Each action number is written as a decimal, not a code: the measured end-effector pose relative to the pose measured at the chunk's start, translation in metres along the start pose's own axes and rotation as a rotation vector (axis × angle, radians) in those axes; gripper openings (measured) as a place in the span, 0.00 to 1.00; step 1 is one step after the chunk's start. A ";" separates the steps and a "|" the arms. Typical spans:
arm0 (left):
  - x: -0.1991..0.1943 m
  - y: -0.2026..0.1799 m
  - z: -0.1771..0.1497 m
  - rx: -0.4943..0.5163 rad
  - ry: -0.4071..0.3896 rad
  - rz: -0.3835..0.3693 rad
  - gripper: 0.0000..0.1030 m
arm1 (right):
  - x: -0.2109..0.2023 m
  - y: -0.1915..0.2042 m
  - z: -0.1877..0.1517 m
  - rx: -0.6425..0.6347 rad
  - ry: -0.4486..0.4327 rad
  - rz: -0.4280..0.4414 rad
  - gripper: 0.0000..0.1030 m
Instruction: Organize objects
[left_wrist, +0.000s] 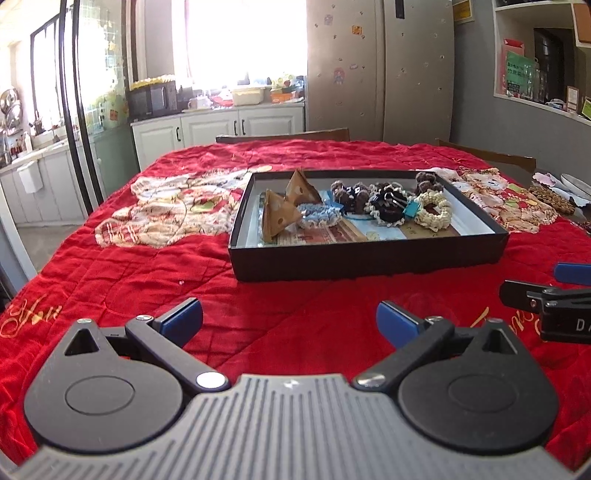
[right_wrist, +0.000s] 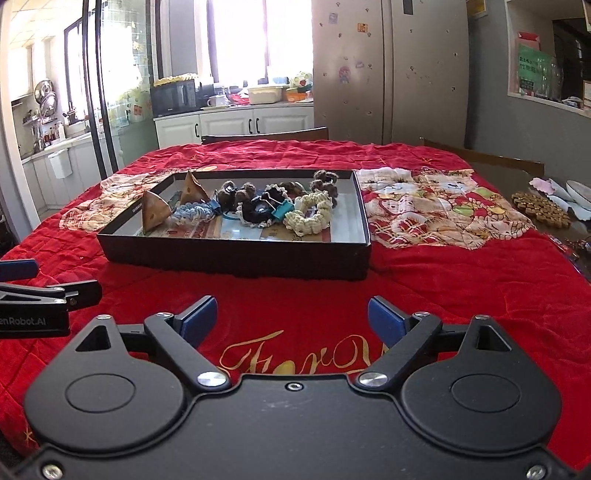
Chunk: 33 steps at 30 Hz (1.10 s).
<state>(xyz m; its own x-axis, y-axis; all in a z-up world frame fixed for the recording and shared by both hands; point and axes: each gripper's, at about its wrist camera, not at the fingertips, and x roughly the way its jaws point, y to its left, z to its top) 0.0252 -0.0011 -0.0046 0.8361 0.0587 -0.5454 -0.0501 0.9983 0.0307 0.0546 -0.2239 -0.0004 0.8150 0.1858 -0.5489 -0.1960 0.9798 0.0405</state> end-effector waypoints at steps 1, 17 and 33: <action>0.001 0.000 -0.001 -0.003 0.006 -0.007 1.00 | 0.000 0.001 -0.001 0.001 0.001 0.001 0.86; 0.003 -0.007 -0.009 0.019 0.032 -0.016 1.00 | 0.006 0.005 -0.007 -0.006 0.032 0.009 0.87; 0.001 -0.011 -0.010 0.039 0.029 -0.030 1.00 | 0.009 0.006 -0.008 -0.008 0.042 0.015 0.87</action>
